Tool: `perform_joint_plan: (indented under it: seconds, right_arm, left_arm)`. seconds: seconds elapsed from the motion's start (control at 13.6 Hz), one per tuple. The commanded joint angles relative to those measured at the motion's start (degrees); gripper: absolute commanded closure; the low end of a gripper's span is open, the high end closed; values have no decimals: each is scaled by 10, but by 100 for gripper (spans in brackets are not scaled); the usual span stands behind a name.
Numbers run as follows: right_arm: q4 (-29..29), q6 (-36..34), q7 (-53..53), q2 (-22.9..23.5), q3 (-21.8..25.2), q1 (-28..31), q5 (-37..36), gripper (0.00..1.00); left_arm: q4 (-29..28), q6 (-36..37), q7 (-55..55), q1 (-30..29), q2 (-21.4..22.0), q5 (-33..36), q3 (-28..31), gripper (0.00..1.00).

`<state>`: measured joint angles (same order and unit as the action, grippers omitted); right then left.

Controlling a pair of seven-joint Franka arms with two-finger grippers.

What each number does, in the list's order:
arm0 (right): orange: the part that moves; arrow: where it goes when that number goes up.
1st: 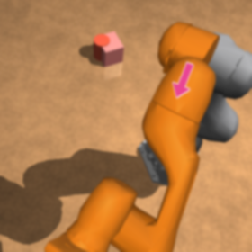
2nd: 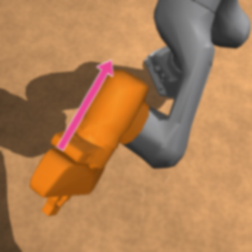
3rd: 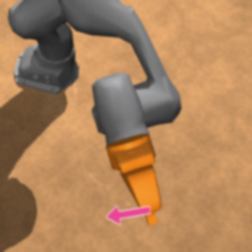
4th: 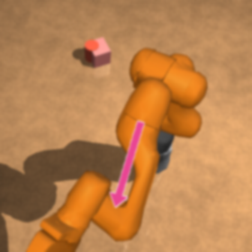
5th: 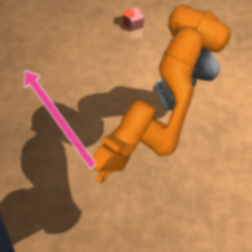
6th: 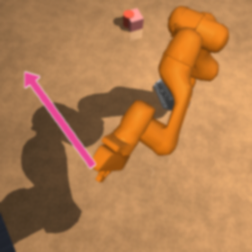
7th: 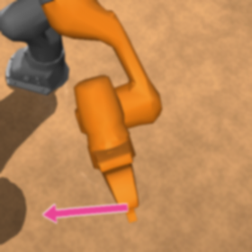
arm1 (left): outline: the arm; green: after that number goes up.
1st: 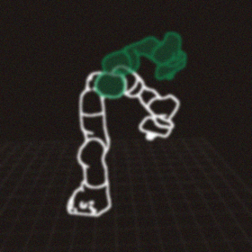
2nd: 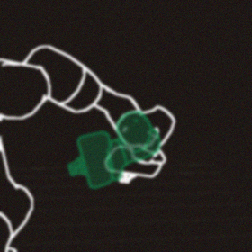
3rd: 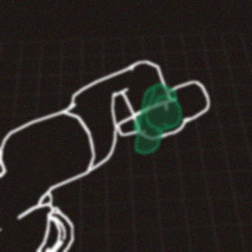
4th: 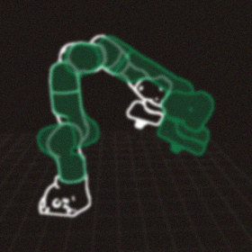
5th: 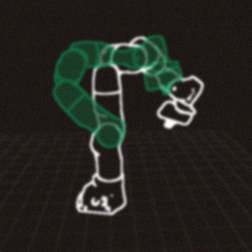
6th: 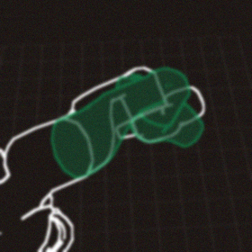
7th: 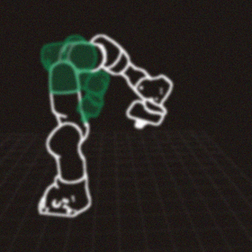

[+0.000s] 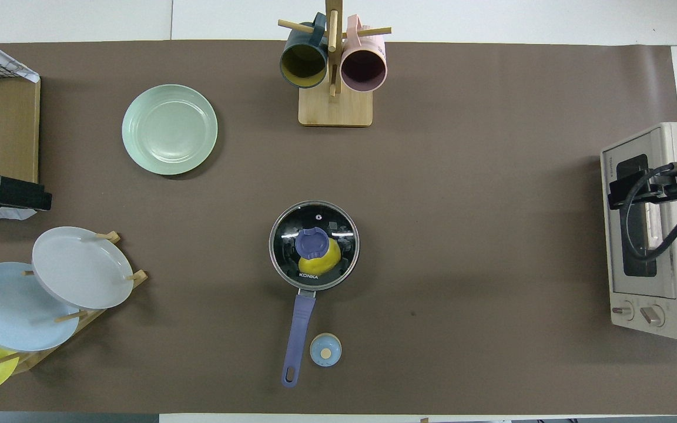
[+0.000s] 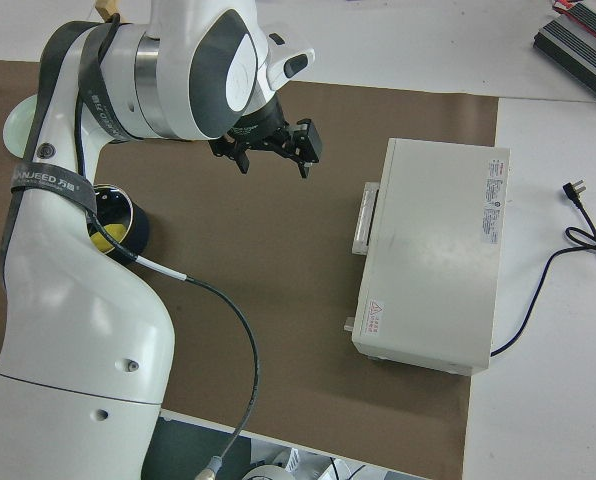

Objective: Transfer potato from pot to plate

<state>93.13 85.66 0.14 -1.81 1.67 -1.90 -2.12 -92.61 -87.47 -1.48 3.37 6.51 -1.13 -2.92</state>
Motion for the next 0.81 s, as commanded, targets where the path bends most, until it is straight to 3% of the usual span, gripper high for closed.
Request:
perform_joint_plan:
  seconds: [0.0, 0.29, 0.73]
  right_arm:
    - [12, 16, -15, -10, -4, 1, 23, 0]
    - [-14, 5, 0, 1, -8, -51, 23, 0]
    - [-113, -23, 160, 78, -20, -164, 39, 0]
  left_arm:
    - [-10, -2, -2, 4, 11, -4, 2, 0]
    - [-12, -1, -2, 8, 12, -4, 0, 0]
    - [-14, -1, 1, 8, 13, -5, 0, 0]
